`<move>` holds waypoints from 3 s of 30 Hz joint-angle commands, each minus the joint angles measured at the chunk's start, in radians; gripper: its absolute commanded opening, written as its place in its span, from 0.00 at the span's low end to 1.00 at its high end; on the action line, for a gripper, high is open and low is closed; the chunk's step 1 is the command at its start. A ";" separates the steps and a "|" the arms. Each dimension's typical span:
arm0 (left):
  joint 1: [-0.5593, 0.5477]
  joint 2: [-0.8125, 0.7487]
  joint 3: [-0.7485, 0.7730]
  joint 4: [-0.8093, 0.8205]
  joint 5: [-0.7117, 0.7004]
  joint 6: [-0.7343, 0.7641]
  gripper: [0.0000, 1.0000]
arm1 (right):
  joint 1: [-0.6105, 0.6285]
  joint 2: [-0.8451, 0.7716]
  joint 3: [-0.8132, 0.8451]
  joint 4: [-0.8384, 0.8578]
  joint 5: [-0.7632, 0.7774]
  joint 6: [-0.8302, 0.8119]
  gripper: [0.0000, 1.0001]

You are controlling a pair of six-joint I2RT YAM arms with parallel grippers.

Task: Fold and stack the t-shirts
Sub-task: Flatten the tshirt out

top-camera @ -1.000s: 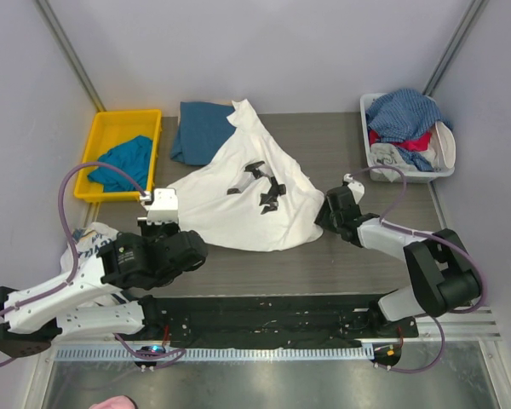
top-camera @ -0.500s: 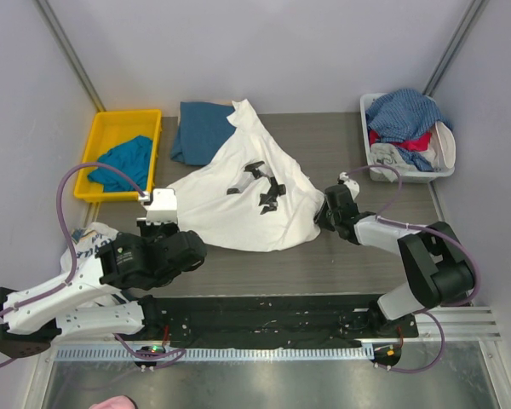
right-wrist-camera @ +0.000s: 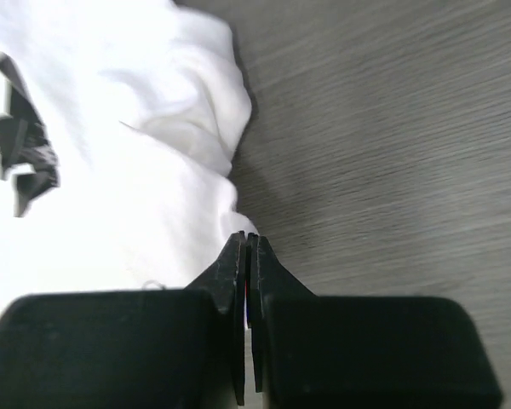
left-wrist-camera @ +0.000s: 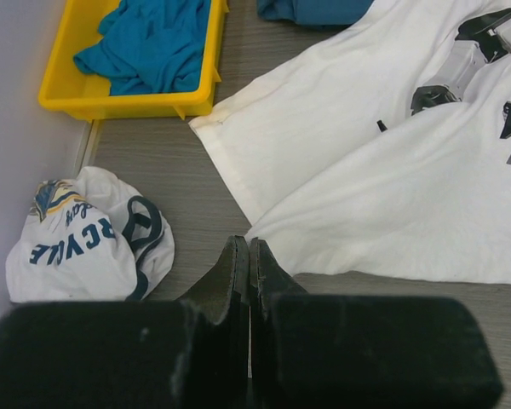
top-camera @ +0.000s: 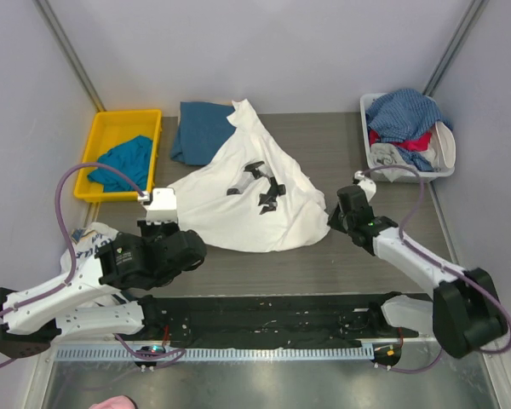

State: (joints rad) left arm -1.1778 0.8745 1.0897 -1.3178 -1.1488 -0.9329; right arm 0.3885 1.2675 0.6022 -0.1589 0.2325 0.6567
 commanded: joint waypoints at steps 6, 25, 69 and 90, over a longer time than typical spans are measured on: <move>0.004 -0.002 -0.008 0.081 -0.019 0.039 0.00 | 0.000 -0.298 0.165 -0.274 0.203 -0.063 0.01; 0.006 0.009 0.148 0.303 -0.065 0.308 0.00 | 0.001 -0.415 0.356 -0.323 0.199 -0.149 0.01; 0.013 -0.048 0.353 1.003 0.137 1.178 0.00 | 0.000 -0.390 1.055 -0.262 0.007 -0.496 0.01; 0.892 0.709 1.000 0.999 1.014 0.993 0.00 | -0.145 0.363 1.581 -0.065 -0.064 -0.509 0.01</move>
State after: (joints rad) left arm -0.3294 1.4895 1.7290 -0.3145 -0.2981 0.0505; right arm 0.2916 1.5558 1.8706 -0.3141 0.2142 0.1547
